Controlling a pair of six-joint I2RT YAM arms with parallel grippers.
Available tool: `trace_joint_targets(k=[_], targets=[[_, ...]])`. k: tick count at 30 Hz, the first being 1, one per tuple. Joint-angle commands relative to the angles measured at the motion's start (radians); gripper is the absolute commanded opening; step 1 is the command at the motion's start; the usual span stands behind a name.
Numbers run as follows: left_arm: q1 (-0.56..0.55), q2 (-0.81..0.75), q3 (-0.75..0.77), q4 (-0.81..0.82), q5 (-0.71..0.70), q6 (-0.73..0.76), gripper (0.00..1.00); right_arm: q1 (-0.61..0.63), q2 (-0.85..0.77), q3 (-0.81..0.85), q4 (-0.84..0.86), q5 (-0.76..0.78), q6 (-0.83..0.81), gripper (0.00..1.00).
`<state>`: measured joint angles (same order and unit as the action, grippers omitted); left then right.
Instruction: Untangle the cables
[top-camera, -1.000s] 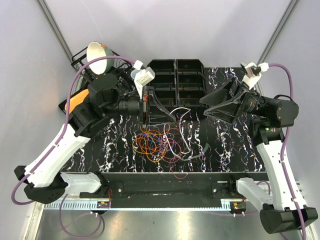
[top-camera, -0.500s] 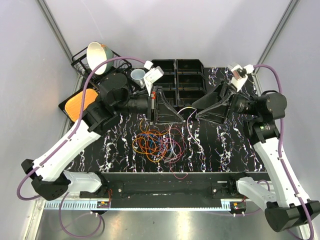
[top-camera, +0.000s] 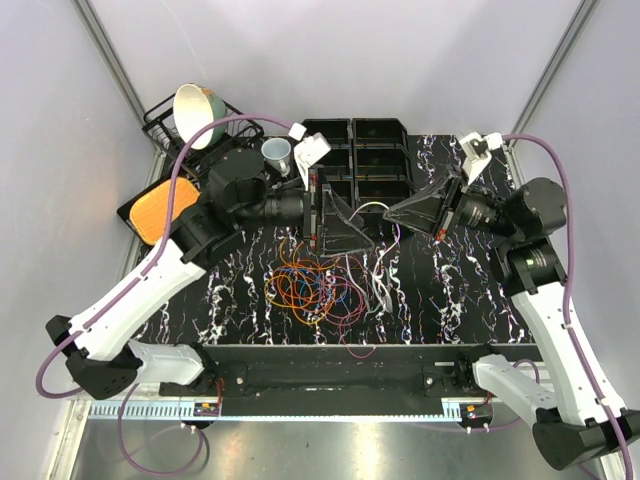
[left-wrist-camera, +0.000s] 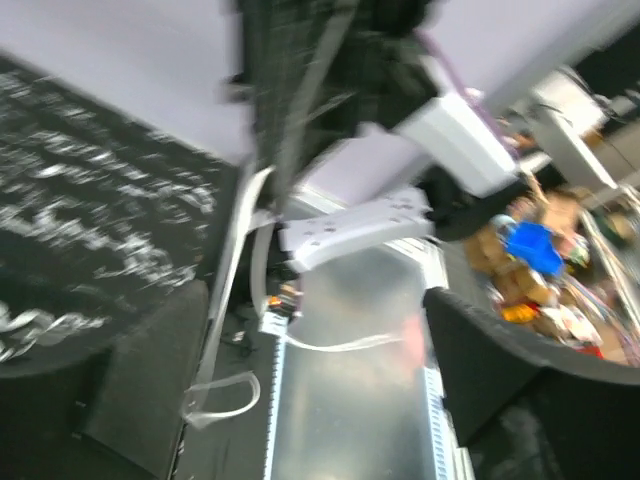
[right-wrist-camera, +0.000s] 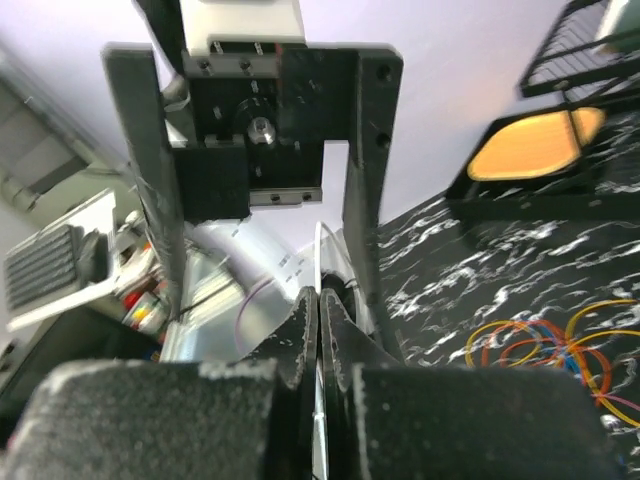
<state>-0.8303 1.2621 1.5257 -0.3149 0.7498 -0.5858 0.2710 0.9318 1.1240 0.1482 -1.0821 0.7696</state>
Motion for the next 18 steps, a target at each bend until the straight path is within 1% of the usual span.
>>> trace_joint_targets(k=[1,2,3,4,5,7,8,10,11,13,14,18], targets=[[0.003,-0.087,-0.042,-0.153,-0.367,0.101,0.99,0.007,-0.048,0.071,-0.133,0.178,-0.113,0.0],[0.003,-0.102,-0.073,-0.171,-0.418,0.106,0.99,0.005,-0.05,0.072,-0.14,0.191,-0.119,0.0],[0.005,-0.116,-0.087,-0.203,-0.503,0.109,0.99,0.005,-0.045,0.071,-0.171,0.204,-0.124,0.0],[0.005,-0.144,-0.113,-0.216,-0.536,0.11,0.99,0.007,-0.042,0.071,-0.177,0.209,-0.125,0.0],[0.005,-0.159,-0.124,-0.254,-0.609,0.11,0.99,0.008,-0.036,0.074,-0.185,0.212,-0.125,0.0],[0.005,-0.205,-0.151,-0.291,-0.68,0.115,0.99,0.007,-0.027,0.072,-0.188,0.22,-0.127,0.0],[0.005,-0.222,-0.16,-0.332,-0.748,0.115,0.99,0.007,-0.024,0.074,-0.191,0.226,-0.127,0.0],[0.005,-0.26,-0.183,-0.377,-0.835,0.116,0.99,0.007,-0.019,0.085,-0.217,0.27,-0.136,0.0],[0.005,-0.298,-0.193,-0.421,-0.915,0.115,0.99,0.007,-0.016,0.089,-0.225,0.289,-0.142,0.0],[0.005,-0.338,-0.225,-0.466,-0.992,0.095,0.99,0.007,-0.007,0.105,-0.249,0.338,-0.148,0.0],[0.007,-0.384,-0.237,-0.507,-1.059,0.087,0.99,0.007,-0.002,0.109,-0.256,0.349,-0.153,0.0],[0.005,-0.484,-0.318,-0.572,-1.164,0.054,0.99,0.007,0.038,0.141,-0.277,0.382,-0.17,0.0]])
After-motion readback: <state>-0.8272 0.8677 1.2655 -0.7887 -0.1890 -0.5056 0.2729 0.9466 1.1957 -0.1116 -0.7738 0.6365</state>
